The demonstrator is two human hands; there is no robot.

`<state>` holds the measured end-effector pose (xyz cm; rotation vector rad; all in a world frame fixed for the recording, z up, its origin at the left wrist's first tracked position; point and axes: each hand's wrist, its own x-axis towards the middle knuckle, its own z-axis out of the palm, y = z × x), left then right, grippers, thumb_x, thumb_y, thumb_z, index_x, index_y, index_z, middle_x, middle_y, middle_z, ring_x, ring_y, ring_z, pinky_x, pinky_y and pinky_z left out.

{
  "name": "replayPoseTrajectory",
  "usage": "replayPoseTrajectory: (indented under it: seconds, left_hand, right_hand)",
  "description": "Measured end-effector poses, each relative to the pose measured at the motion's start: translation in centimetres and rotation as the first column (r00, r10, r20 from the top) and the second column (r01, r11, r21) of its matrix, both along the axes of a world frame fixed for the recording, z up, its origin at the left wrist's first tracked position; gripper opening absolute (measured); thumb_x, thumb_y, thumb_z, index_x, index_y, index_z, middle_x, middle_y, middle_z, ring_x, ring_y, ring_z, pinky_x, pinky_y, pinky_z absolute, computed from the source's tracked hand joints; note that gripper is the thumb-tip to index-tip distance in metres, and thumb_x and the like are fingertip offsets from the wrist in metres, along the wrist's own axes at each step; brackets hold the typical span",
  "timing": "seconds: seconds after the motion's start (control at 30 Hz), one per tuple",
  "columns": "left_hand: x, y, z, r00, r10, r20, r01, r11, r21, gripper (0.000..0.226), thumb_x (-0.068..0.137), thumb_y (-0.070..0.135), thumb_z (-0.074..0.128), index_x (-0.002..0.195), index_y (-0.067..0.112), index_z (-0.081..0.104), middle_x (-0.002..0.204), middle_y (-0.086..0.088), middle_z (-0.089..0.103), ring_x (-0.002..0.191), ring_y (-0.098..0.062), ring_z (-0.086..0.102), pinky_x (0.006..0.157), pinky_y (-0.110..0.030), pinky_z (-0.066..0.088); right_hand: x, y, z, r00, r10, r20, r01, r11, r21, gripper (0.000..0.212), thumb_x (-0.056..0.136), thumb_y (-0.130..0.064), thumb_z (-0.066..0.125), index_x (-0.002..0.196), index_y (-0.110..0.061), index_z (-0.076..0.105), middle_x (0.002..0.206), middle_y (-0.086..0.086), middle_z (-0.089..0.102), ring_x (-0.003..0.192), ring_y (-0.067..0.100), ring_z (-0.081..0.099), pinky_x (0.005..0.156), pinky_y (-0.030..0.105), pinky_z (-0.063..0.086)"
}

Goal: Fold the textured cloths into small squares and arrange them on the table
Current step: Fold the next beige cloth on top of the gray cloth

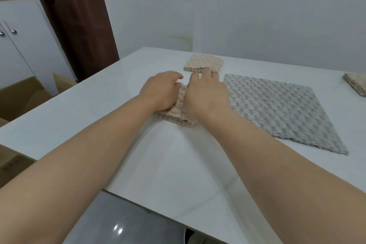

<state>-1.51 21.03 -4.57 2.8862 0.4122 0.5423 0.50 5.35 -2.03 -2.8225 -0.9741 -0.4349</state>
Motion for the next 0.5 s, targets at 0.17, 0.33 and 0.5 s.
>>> replayPoseTrajectory:
  seconds: [0.17, 0.33, 0.5]
  left_hand:
    - [0.3, 0.2, -1.9, 0.98, -0.07, -0.188, 0.033, 0.98, -0.195, 0.046, 0.11, 0.03, 0.032, 0.155, 0.02, 0.04, 0.159, -0.004, 0.043, 0.146, -0.024, 0.038, 0.118, -0.033, 0.027]
    - [-0.2, 1.1, -2.4, 0.966, -0.099, -0.24, 0.032, 0.963, -0.269, 0.05, 0.111, 0.039, 0.028, 0.159, 0.027, 0.03, 0.166, 0.006, 0.028, 0.154, -0.015, 0.022, 0.124, -0.034, 0.01]
    - [0.6, 0.5, -1.6, 0.902, -0.013, -0.431, 0.026, 0.999, 0.025, 0.053, 0.11, 0.042, 0.018, 0.161, 0.029, 0.021, 0.168, 0.009, 0.02, 0.155, -0.017, 0.019, 0.125, -0.048, 0.007]
  right_hand:
    - [0.7, 0.7, -3.0, 0.959, 0.009, -0.285, -0.042, 0.993, -0.112, 0.062, 0.103, -0.028, 0.028, 0.158, 0.0, 0.019, 0.167, 0.016, 0.015, 0.155, 0.033, 0.012, 0.123, 0.055, 0.013]
    - [1.2, 0.1, -5.1, 0.932, 0.013, -0.361, -0.04, 0.997, -0.067, 0.066, 0.107, -0.04, 0.012, 0.161, -0.002, 0.006, 0.17, 0.013, 0.006, 0.157, 0.029, 0.003, 0.125, 0.055, 0.0]
    - [1.1, 0.2, -4.6, 0.928, -0.022, -0.373, -0.033, 0.99, -0.14, 0.067, 0.106, -0.039, 0.009, 0.161, -0.002, 0.002, 0.17, 0.014, 0.001, 0.157, 0.028, -0.001, 0.122, 0.055, -0.011]
